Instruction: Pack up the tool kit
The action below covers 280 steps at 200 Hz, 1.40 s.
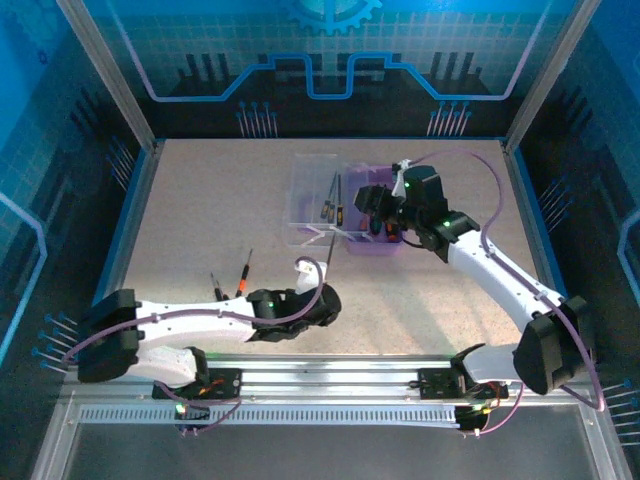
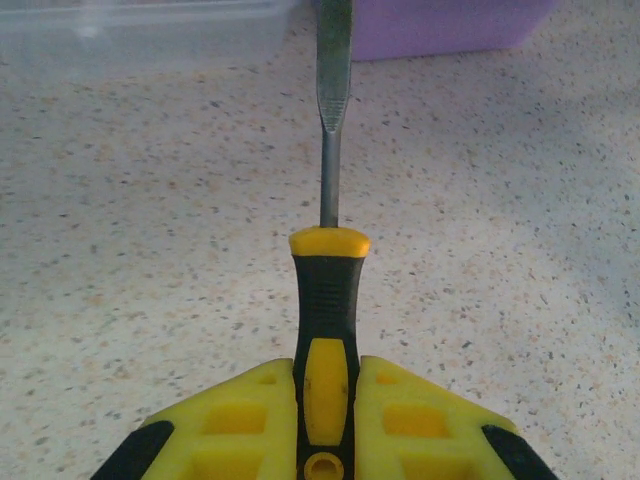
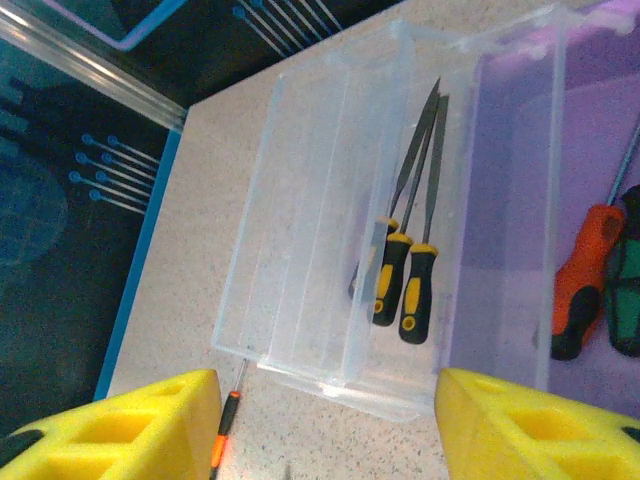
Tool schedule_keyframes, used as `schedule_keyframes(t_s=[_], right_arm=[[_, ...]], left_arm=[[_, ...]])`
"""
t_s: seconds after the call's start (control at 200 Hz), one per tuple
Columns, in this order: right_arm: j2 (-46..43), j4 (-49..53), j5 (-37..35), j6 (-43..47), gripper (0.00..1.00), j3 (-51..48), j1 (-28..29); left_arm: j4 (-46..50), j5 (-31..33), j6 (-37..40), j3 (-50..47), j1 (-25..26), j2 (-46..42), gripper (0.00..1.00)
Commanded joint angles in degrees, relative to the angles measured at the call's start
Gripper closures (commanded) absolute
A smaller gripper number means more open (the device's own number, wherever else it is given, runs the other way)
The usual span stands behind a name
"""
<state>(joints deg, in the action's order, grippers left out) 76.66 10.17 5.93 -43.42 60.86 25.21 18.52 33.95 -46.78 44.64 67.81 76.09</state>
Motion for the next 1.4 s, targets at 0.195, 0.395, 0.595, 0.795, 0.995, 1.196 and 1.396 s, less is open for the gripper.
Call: schedule_keyframes(t_s=[0.195,0.395,0.595,0.795,0.995,1.196,1.396], right_arm=[[2.0,1.3,-1.0,2.6,0.4,3.3,1.8],[2.7,1.6,0.5,3.7,0.4,3.7,1.8],[4.0,1.6,2.1,5.3,0.4,4.3,1.9],[5.3,-0.7,5.1,4.2,0.4,3.7,1.9],[5.6,-2.8,6.8,3.0,0.41,2.8,2.2],[4.2,-3.6,6.9,3.0,0.4,1.8,2.2],[5.0,-5.7,9.7,1.2,0.4,0.0,2.2]], left_arm=[[0.5,3.2,-3.8,-4.7,-1.3,-6.4,0.95],[0.1,3.2,-5.0,-6.2,-1.5,-7.1,0.96],[-0.3,3.0,-5.2,-6.5,-1.8,-7.0,0.97],[-2.0,2.1,-5.4,-6.7,-1.9,-6.0,0.98],[-3.2,0.8,-5.8,-6.7,-1.9,-4.6,0.99],[-4.7,-2.0,-5.5,-6.7,-2.1,-3.0,0.99],[-6.1,-3.2,-4.7,-5.9,-2.1,-1.1,1.0]])
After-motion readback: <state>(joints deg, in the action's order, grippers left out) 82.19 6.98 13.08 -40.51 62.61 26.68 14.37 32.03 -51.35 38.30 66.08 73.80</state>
